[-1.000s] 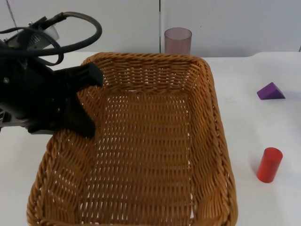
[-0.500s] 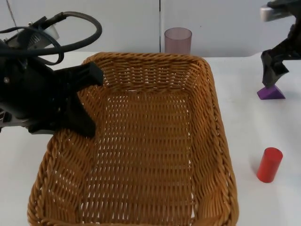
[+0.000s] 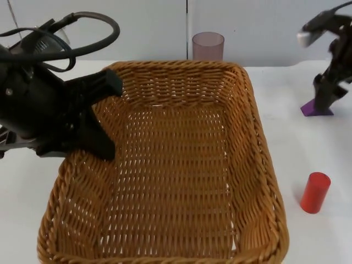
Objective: Pick up the basket with the left hand and place the triangular block into the basket with the right hand.
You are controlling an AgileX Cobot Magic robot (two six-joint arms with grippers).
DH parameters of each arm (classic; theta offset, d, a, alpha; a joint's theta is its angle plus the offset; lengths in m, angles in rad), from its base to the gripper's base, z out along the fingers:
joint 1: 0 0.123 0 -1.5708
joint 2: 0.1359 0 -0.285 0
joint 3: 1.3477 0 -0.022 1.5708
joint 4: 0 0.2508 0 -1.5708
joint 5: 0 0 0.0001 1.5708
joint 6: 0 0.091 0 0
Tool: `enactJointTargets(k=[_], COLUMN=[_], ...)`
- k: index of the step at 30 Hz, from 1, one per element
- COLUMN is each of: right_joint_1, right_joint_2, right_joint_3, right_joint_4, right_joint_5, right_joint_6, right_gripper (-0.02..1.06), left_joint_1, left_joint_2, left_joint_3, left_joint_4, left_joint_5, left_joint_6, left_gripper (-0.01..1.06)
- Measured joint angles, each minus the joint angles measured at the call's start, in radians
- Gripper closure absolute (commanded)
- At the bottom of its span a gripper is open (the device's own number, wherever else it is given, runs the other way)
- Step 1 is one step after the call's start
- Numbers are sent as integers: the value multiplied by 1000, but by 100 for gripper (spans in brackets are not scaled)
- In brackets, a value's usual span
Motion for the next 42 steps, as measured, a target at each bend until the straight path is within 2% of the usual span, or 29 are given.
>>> enactJointTargets(k=[5, 8, 13, 17, 22, 25, 26, 32, 38, 42], right_joint_1=[2, 2, 2, 2, 2, 2, 2, 2, 2, 2], right_joint_2=[62, 82, 99, 111, 113, 113, 114, 114, 95, 36], right_joint_3=[-47, -56, -58, -64, -64, -64, -64, -64, -64, -64], right_joint_4=[33, 43, 53, 60, 76, 83, 83, 81, 101, 154], right_joint_5=[-21, -69, -95, -107, -113, -102, -92, -65, -47, -31], right_joint_6=[-93, -152, -205, -231, -244, -250, -253, -254, -256, -258], right_gripper=[12, 15, 15, 19, 31, 51, 51, 102, 105, 105], left_joint_1=[0, 0, 0, 0, 0, 0, 0, 0, 0, 0], left_joint_2=[0, 0, 0, 0, 0, 0, 0, 0, 0, 0], left_joint_3=[0, 0, 0, 0, 0, 0, 0, 0, 0, 0], left_joint_4=[-9, -32, -48, -58, -70, -74, -74, -74, -74, -68], left_joint_5=[20, 26, 31, 32, 33, 33, 33, 33, 33, 31], left_joint_6=[0, 0, 0, 0, 0, 0, 0, 0, -2, -2], left_gripper=[105, 105, 105, 105, 105, 105, 105, 105, 105, 105])
